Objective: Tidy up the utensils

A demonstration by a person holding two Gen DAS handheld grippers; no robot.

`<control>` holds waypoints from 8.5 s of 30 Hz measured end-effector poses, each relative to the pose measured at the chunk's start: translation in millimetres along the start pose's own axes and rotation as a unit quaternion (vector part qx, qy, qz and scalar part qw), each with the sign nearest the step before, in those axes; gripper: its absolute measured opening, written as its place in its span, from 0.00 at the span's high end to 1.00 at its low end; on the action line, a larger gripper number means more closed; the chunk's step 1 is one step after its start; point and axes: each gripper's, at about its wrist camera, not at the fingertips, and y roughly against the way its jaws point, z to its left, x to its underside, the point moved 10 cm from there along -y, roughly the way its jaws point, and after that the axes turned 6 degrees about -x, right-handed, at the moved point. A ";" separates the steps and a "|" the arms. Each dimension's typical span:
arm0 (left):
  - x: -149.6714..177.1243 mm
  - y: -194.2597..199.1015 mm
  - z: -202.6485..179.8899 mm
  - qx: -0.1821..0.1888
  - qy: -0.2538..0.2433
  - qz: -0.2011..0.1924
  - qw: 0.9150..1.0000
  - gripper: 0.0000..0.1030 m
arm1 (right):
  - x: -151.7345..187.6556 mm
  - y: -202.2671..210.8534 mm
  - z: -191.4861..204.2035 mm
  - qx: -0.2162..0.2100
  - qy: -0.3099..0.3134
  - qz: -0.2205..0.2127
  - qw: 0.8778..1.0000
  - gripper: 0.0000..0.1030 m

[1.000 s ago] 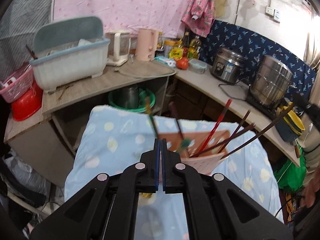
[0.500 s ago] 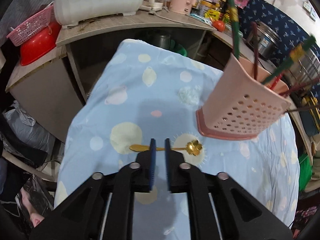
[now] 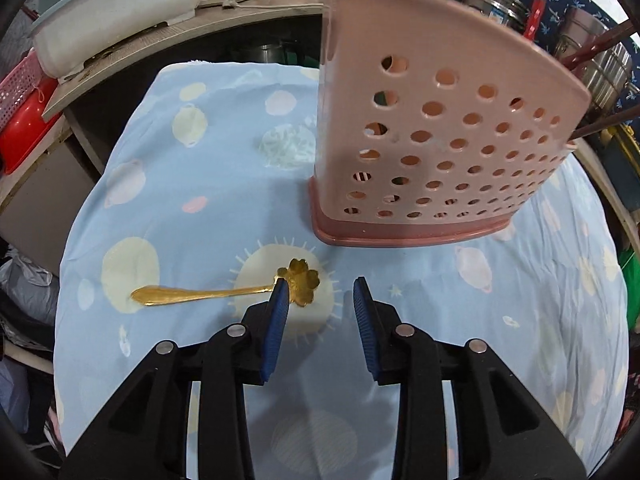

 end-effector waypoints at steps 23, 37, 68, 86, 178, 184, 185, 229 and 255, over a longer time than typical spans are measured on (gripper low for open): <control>-9.6 48.1 16.0 0.030 0.009 -0.030 0.999 1.00 | 19.1 0.9 3.8 -0.007 -0.007 0.005 1.000 0.93; 1.8 -17.4 0.4 -0.028 -0.019 -0.008 0.999 0.82 | 22.9 -5.0 3.2 -0.010 -0.004 0.014 1.000 0.93; 1.4 -10.4 4.3 -0.032 -0.051 -0.039 0.997 0.96 | 33.2 -6.9 5.0 -0.012 -0.006 0.023 1.000 0.92; -28.6 152.2 -2.9 0.085 -0.001 -0.114 0.990 0.99 | 27.0 20.4 9.9 -0.016 -0.002 0.013 1.000 0.92; 7.7 190.3 -14.9 -0.054 0.004 -0.138 0.989 0.19 | 130.1 25.0 11.9 0.061 0.032 0.106 0.992 0.19; 22.9 185.5 -8.7 -0.067 0.006 -0.127 0.990 0.17 | 141.7 28.3 15.2 0.070 0.044 0.113 0.990 0.19; 24.6 185.2 -7.5 -0.069 0.007 -0.125 0.990 0.17 | 144.0 29.0 16.0 0.072 0.046 0.115 0.990 0.19; 53.7 184.8 -3.8 -0.087 0.014 -0.115 0.989 0.17 | 167.5 46.3 14.5 0.084 0.045 0.127 0.987 0.19; 54.5 181.5 0.2 -0.106 0.011 -0.113 0.988 0.17 | 170.5 43.6 13.6 0.083 0.044 0.131 0.987 0.18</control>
